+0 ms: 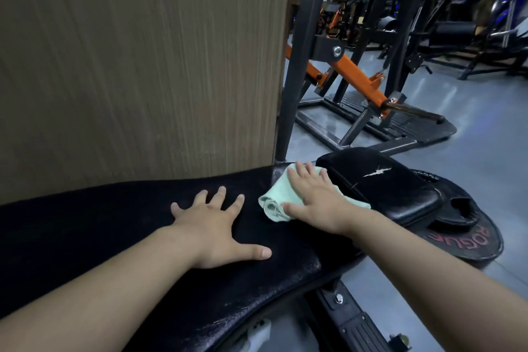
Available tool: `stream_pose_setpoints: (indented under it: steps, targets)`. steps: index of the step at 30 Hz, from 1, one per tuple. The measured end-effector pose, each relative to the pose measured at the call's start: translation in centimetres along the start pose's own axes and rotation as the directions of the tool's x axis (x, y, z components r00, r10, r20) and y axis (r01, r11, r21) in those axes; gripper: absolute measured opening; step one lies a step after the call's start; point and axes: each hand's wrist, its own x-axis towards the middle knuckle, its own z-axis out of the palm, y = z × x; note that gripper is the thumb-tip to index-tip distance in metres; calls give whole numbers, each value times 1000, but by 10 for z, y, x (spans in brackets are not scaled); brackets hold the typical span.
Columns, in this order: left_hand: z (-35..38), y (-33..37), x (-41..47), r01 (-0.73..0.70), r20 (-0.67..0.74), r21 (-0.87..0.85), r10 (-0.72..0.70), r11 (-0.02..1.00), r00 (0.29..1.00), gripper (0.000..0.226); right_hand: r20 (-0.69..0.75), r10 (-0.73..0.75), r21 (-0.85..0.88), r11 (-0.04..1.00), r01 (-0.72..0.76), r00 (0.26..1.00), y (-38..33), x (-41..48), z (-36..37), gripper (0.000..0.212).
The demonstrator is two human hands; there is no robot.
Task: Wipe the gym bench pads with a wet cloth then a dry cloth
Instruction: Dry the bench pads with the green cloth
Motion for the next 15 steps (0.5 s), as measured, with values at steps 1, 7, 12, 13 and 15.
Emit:
stream_pose_setpoints:
  steps: [1, 7, 12, 13, 15]
  targets:
    - [3, 0, 1, -2, -3, 4, 2, 1000, 1000, 125, 3, 31, -23, 999, -31, 1000, 1, 13, 1, 85]
    - [5, -1, 6, -5, -8, 24, 5, 1000, 1000, 124, 45, 91, -88, 992, -87, 995, 8, 70, -2, 83]
    - [1, 0, 6, 3, 21, 4, -3, 1000, 1000, 123, 54, 50, -123, 992, -44, 997, 5, 59, -1, 82]
    - [0, 0, 6, 6, 19, 5, -6, 1000, 1000, 123, 45, 34, -121, 992, -29, 998, 3, 51, -1, 78]
    - [-1, -1, 5, 11, 15, 10, -11, 1000, 1000, 122, 34, 2, -115, 993, 2, 999, 1, 29, -1, 73]
